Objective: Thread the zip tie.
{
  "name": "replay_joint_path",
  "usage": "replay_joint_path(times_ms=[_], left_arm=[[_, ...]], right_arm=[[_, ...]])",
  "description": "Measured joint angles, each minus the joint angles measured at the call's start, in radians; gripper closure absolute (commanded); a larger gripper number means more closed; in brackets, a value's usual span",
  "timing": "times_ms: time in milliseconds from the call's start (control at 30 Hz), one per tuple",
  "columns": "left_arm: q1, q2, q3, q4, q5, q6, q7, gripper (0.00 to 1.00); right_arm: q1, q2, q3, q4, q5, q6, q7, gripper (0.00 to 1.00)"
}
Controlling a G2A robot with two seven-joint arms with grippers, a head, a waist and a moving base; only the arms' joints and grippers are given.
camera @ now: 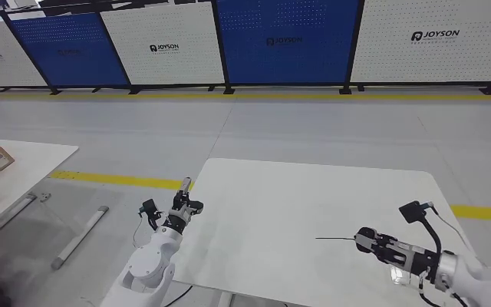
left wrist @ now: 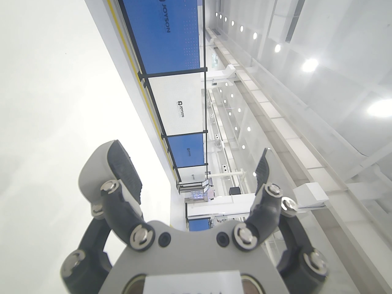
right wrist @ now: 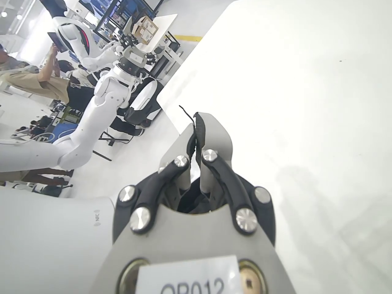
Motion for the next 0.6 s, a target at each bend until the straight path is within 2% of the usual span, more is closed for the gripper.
replay_joint_path(times_ms=[100,167,300,400,500,567,600], left_arm=[[-0.007,-0.002,-0.001,-0.026,-0.027,0.019,-0.019,0.0],[-0.005,-0.003,-0.004,-0.061,-0.057,0.046,-0.031,0.0],[-0.005,-0.003,-0.005,-0.138,-0.11,0.134,-0.067,0.0],[-0.01,-0.003,0.021,-0.18,-0.095,0.195,-0.09,0.0],[-0.044,-0.005,0.079,-0.168,-0.054,0.261,-0.093,0.0],[-0.076,-0.007,0.12,-0.137,-0.017,0.285,-0.076,0.0],[-0.091,-0.009,0.138,-0.12,0.008,0.284,-0.057,0.0]], right_arm=[[0.02,-0.005,-0.016,-0.025,-0.076,-0.011,-0.047,1.0],[0.045,-0.01,-0.033,-0.042,-0.142,-0.012,-0.074,1.0],[0.097,-0.019,-0.093,-0.068,-0.267,-0.025,-0.088,1.0],[0.139,-0.029,-0.152,-0.068,-0.373,-0.012,-0.083,1.0],[0.174,-0.038,-0.202,-0.054,-0.404,-0.012,-0.066,1.0],[0.175,-0.038,-0.202,-0.053,-0.402,-0.013,-0.065,1.0],[0.174,-0.038,-0.201,-0.054,-0.401,-0.013,-0.066,1.0]])
